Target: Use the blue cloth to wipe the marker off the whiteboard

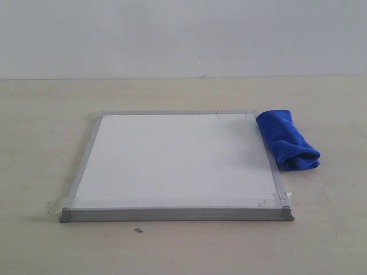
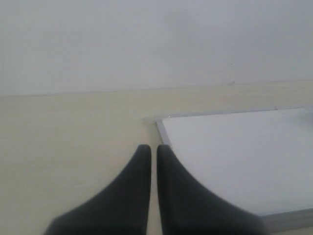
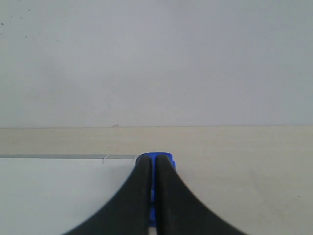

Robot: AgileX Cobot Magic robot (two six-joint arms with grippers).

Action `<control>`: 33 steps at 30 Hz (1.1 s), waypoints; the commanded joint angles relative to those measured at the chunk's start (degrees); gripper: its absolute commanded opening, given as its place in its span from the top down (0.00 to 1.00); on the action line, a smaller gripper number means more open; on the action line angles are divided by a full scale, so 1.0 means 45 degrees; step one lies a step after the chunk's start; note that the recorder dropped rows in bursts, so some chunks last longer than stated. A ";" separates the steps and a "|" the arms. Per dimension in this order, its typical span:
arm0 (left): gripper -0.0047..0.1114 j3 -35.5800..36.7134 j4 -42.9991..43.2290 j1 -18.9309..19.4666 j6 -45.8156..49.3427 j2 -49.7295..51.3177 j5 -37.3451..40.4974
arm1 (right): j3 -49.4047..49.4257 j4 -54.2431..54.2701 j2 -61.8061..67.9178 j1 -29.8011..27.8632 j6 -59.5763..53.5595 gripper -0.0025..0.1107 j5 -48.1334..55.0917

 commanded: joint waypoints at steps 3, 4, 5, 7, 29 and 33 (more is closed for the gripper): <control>0.92 0.0048 0.0350 0.0793 -0.0003 -0.0053 0.0832 | -0.0008 -0.0030 -0.0073 -0.0003 -0.0111 0.98 -0.0056; 0.92 0.0048 0.0350 0.0793 -0.0003 -0.0053 0.0832 | -0.0008 -0.0030 -0.0073 -0.0003 -0.0111 0.98 -0.0056; 0.92 0.0048 0.0350 0.0793 -0.0003 -0.0053 0.0832 | -0.0008 -0.0030 -0.0073 -0.0003 -0.0111 0.98 -0.0056; 0.92 0.0048 0.0350 0.0793 -0.0003 -0.0053 0.0832 | -0.0008 -0.0030 -0.0073 -0.0003 -0.0111 0.98 -0.0056; 0.92 0.0048 0.0232 0.0736 -0.1544 -0.0053 0.0765 | -0.0008 -0.0030 -0.0073 -0.0003 -0.0111 0.98 -0.0056; 0.92 0.0048 -0.0330 0.0736 -0.2761 -0.0053 0.0765 | -0.0008 -0.0030 -0.0073 -0.0003 -0.0111 0.98 -0.0056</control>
